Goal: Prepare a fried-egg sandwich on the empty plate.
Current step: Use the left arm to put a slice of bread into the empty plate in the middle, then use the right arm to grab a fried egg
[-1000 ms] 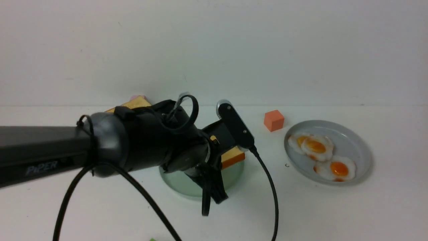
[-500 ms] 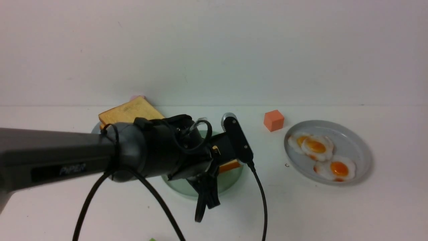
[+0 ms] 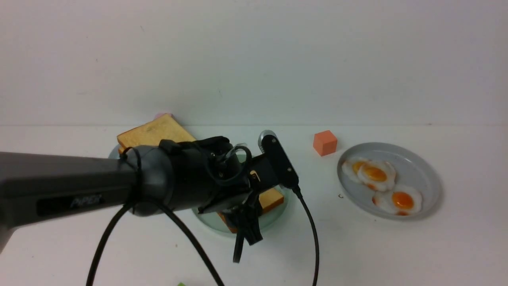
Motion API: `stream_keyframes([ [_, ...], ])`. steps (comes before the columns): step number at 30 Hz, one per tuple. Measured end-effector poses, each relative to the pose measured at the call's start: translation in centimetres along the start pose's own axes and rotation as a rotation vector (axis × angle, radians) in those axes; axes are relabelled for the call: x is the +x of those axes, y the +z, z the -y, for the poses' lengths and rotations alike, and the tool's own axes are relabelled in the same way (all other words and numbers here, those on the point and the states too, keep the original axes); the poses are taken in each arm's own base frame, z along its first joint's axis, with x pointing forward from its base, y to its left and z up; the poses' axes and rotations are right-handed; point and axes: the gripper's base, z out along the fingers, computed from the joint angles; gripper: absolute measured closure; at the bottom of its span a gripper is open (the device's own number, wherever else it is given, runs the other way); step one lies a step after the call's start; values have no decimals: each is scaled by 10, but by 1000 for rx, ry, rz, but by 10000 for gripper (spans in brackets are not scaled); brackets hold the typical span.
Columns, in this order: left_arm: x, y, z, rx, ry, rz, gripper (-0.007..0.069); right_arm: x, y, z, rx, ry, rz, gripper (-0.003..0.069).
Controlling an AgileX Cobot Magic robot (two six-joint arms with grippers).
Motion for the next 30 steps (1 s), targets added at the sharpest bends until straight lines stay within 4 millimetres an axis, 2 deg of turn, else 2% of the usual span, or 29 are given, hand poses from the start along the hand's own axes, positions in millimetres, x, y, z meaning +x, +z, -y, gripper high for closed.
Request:
stream_keyframes([
  [2,1,0,0,-1,-54,-13,240,2,0,0,-5,18,-22,594],
  [5,0,-6,-1,-7,-109,-16,229,3,0,-1,-6,32,-36,592],
  [7,-10,-35,-2,-23,-178,39,265,2,4,0,-5,51,-50,589],
  [8,-12,-39,-1,-21,-186,49,271,2,4,0,-5,52,-52,589],
  [9,-21,-66,-1,-28,-230,110,330,-1,12,1,0,64,-79,587],
  [10,-27,-81,2,-22,-250,146,372,-2,19,2,9,64,-104,586],
  [11,-36,-123,4,-7,-311,247,457,-5,32,4,23,66,-147,584],
  [13,-37,-175,5,31,-401,365,573,-10,59,9,50,57,-228,580],
  [15,-32,-208,9,77,-457,431,636,-14,83,14,77,42,-285,577],
  [16,-20,-232,10,110,-496,464,638,-15,103,18,96,28,-327,576],
  [18,0,-257,14,157,-534,497,638,-18,126,24,134,-11,-357,575],
  [19,14,-263,17,179,-550,494,638,-19,142,28,157,-39,-386,574],
  [21,30,-271,19,203,-573,499,638,-20,157,32,176,-61,-415,573],
  [23,66,-284,23,238,-611,520,638,-24,187,43,219,-89,-474,568],
  [27,119,-300,27,262,-649,617,638,-24,239,66,229,-107,-576,554],
  [30,145,-310,29,272,-666,718,638,-20,266,81,212,-121,-624,529],
])
